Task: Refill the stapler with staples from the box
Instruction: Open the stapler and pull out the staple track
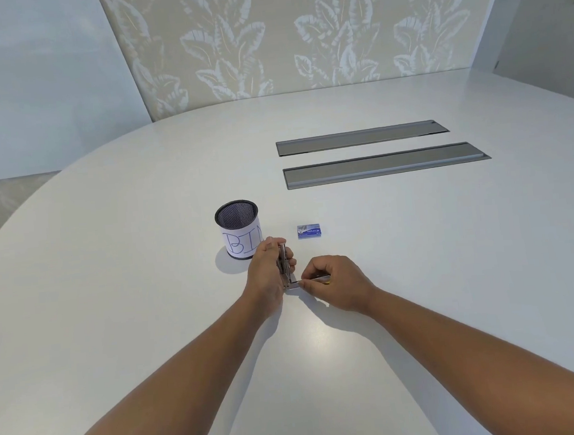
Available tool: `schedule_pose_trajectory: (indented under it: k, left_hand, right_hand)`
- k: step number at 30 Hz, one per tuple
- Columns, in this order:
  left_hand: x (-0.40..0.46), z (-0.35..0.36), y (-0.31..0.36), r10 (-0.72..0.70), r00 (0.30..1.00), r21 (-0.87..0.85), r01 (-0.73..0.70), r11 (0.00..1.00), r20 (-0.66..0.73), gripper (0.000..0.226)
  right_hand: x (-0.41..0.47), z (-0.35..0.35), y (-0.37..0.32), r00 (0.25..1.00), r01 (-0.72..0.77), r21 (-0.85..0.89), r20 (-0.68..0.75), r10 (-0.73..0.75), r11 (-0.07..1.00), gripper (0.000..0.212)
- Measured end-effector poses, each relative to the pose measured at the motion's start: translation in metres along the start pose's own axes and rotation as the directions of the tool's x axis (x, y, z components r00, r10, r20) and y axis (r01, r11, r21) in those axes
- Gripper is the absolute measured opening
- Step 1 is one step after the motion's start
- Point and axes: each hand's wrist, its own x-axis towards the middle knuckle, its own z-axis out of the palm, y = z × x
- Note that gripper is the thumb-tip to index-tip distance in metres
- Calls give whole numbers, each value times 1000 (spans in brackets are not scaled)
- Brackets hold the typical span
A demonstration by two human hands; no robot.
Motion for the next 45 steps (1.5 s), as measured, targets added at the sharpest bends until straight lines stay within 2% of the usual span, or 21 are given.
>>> schedule_pose_trajectory:
  k: [5,15,22,27,30,33,37,42,45]
  left_hand:
    - [1,2,-1,9,1000,3,-9,1000,-12,10]
    - [-5,-1,-3,134,991,74,-134,988,1,12]
    - [-17,2,-3,226,972,260,-235,937,65,14]
    - [-17,0,-3,245,960,354,-277,893,134,17]
    - [-13,-3,-2,231,961,371,-271,888,149,23]
    - [-12,-2,0,198,968,351,-242,905,156,20]
    - [-10,-1,2,158,965,330,-222,918,211,21]
    - [-9,-4,6,93,954,245,-167,955,285,24]
    - [-5,-6,5,95,946,267,-182,946,309,28]
  right_hand:
    - [1,0,0,999,33,-33,-8,-33,999,8]
    - [-1,1,1,997,59,-101,-37,-63,993,17]
    - [-1,7,4,996,52,-151,-69,-63,987,7]
    - [-2,9,4,995,53,-187,-71,-67,981,13]
    - [-1,8,4,996,-3,-128,-85,-8,992,21]
    - [1,7,3,994,-51,-42,-99,47,998,20]
    - [6,6,0,989,-112,47,-89,116,993,28]
    - [10,4,-1,988,-134,102,-60,141,986,16]
    - [9,5,-1,989,-109,89,-91,117,990,14]
